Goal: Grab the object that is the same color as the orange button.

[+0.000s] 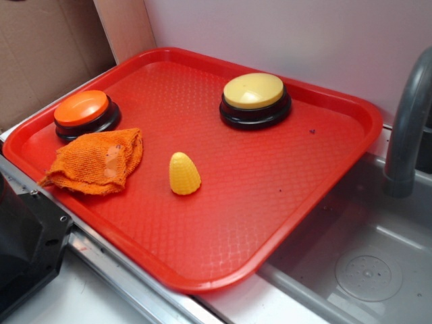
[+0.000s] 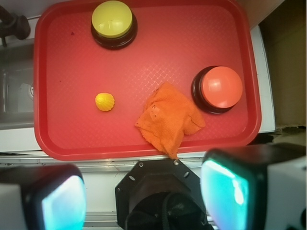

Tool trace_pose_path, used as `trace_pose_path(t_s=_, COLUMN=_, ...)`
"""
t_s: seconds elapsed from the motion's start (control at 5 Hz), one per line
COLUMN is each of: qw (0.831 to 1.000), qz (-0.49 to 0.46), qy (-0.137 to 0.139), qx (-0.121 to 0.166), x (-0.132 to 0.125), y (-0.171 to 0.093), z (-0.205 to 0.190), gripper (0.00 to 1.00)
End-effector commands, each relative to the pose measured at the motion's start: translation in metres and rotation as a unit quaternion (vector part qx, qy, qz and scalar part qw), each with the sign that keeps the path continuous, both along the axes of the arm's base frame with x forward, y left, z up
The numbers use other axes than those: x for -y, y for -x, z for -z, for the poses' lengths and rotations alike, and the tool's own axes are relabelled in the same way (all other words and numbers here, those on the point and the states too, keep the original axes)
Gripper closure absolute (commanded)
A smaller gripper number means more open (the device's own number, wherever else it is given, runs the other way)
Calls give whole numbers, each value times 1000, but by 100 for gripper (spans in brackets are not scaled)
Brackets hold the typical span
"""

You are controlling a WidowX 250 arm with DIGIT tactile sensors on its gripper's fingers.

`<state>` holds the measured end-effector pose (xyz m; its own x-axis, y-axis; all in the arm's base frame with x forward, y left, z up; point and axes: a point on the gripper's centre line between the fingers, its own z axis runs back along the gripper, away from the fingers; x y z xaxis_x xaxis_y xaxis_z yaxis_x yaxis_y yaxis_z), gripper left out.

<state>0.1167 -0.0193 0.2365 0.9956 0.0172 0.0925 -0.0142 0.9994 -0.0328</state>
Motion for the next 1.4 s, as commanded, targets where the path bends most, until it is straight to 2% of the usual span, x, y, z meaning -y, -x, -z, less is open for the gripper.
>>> trace_pose_path(t_s=0.0, qw=1000, qz=0, qy=0, qx=0, x=0, y=0, z=0, gripper=0)
trace_pose_path(t_s=0.2, qw=996, qz=-71, qy=-19, qx=-53, x=-29, y=-25, z=50, gripper=0)
trace_pose_path(t_s=0.4, qw=991, qz=-121, qy=-21, qx=-43, x=-40, y=-38, z=89, gripper=0)
trace_pose_path(t_s=0.6, qw=983, qz=-180, qy=-18, qx=-10, x=-54, y=-31, z=109, gripper=0)
trace_pose_path(t_s=0.8, qw=979, qz=-201, qy=-16, qx=-12, x=-70, y=-17, z=123, gripper=0)
trace_pose_path(t_s=1.2, qw=983, qz=-180, qy=-10, qx=-22, x=-76, y=-16, z=167, gripper=0)
